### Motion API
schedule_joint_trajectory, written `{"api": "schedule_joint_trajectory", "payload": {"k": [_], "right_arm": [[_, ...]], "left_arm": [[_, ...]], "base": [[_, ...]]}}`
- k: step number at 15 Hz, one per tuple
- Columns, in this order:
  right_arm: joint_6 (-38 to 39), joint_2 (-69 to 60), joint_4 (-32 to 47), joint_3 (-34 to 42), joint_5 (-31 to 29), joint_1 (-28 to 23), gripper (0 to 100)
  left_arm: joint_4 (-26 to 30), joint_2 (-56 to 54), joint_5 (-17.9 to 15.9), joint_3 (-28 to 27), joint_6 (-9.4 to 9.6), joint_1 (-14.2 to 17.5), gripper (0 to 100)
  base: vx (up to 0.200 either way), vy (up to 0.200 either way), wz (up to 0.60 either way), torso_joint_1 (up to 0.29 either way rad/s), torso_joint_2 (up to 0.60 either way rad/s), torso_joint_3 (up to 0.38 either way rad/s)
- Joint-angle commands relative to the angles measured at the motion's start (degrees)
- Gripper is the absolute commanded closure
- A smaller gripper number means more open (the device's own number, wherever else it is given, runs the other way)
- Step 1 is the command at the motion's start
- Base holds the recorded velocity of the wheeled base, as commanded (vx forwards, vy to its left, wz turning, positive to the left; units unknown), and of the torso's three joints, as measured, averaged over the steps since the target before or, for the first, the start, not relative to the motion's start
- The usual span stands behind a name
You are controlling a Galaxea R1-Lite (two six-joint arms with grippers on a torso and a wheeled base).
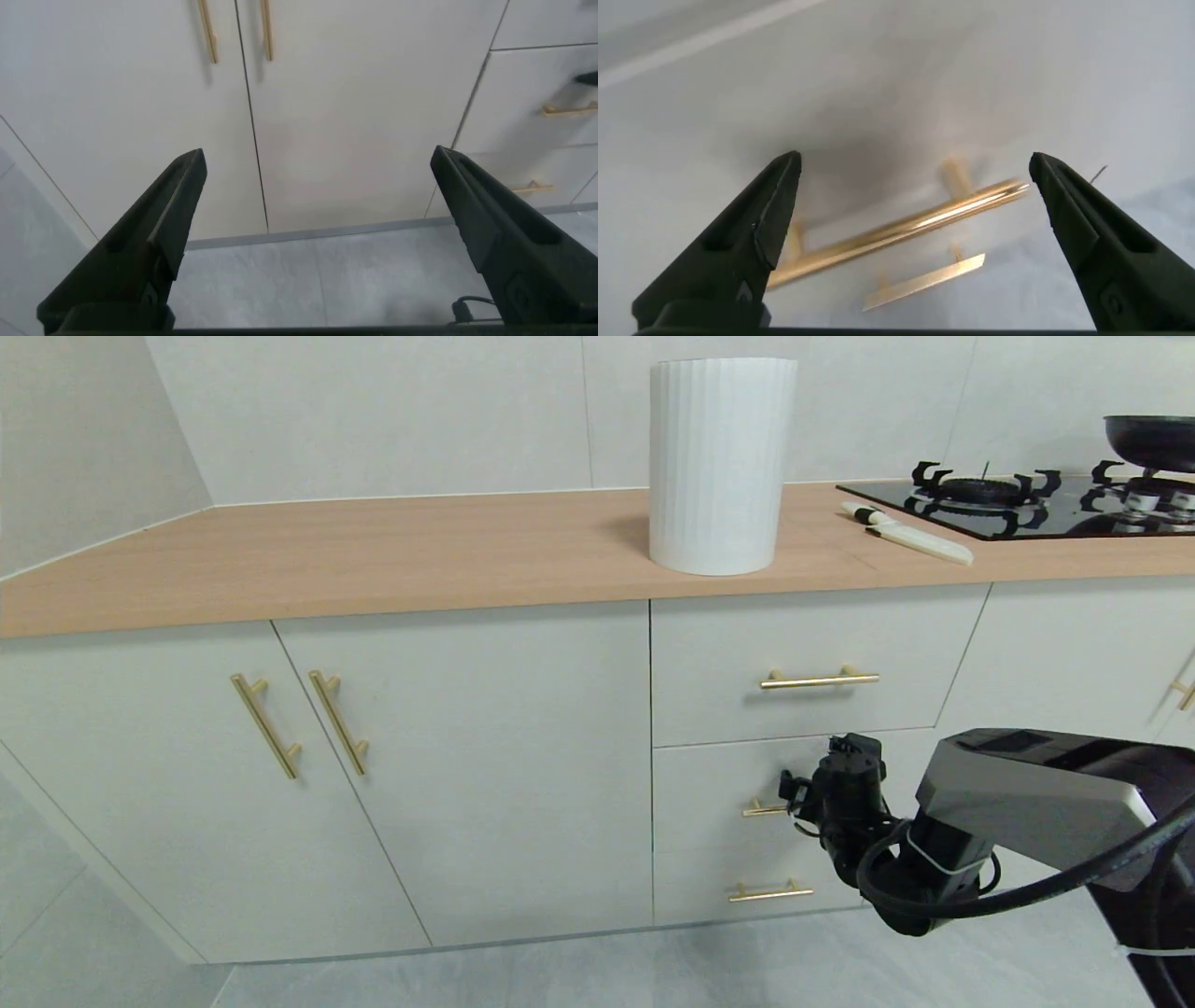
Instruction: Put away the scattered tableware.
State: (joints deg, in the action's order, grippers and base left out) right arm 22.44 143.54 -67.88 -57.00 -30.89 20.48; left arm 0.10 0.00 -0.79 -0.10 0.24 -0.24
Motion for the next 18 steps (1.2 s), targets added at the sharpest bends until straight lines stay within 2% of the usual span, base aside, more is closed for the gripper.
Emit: {"api": "schedule_joint_trajectory", "payload": {"k": [1, 7, 11, 13, 14, 15, 16, 18], "right_arm": [[0.06, 1.04, -0.50, -1.88, -0.49, -0.88, 0], [0.06, 0.07, -0.50, -1.44, -0.66, -0.88, 0], [-0.12, -8.28, 1.43, 6.20, 2.24, -0.79, 0], [-0.73, -17.25, 7.32, 11.21, 5.31, -0.79, 0], [-2.23, -27.00, 14.44, 15.69, 6.46, -0.79, 0], [-3.11, -32.89, 17.96, 18.33, 6.46, -0.70, 0], [-3.90, -36.76, 19.10, 20.26, 6.46, -0.62, 0], [-6.36, -50.64, 19.45, 29.93, 3.12, 0.88, 0]], "left_arm": [[-0.01, 0.00, 0.00, 0.01, 0.02, -0.02, 0], [-0.01, 0.00, 0.00, 0.01, 0.02, -0.02, 0], [-0.01, 0.00, 0.00, 0.01, 0.02, -0.02, 0], [-0.01, 0.00, 0.00, 0.01, 0.02, -0.02, 0], [-0.01, 0.00, 0.00, 0.01, 0.02, -0.02, 0], [-0.01, 0.00, 0.00, 0.01, 0.02, -0.02, 0], [-0.01, 0.00, 0.00, 0.01, 0.02, -0.02, 0], [-0.01, 0.00, 0.00, 0.01, 0.02, -0.02, 0]], "base": [[0.000, 0.000, 0.00, 0.000, 0.00, 0.000], [0.000, 0.000, 0.00, 0.000, 0.00, 0.000], [0.000, 0.000, 0.00, 0.000, 0.00, 0.000], [0.000, 0.000, 0.00, 0.000, 0.00, 0.000], [0.000, 0.000, 0.00, 0.000, 0.00, 0.000], [0.000, 0.000, 0.00, 0.000, 0.00, 0.000], [0.000, 0.000, 0.00, 0.000, 0.00, 0.000], [0.000, 0.000, 0.00, 0.000, 0.00, 0.000]]}}
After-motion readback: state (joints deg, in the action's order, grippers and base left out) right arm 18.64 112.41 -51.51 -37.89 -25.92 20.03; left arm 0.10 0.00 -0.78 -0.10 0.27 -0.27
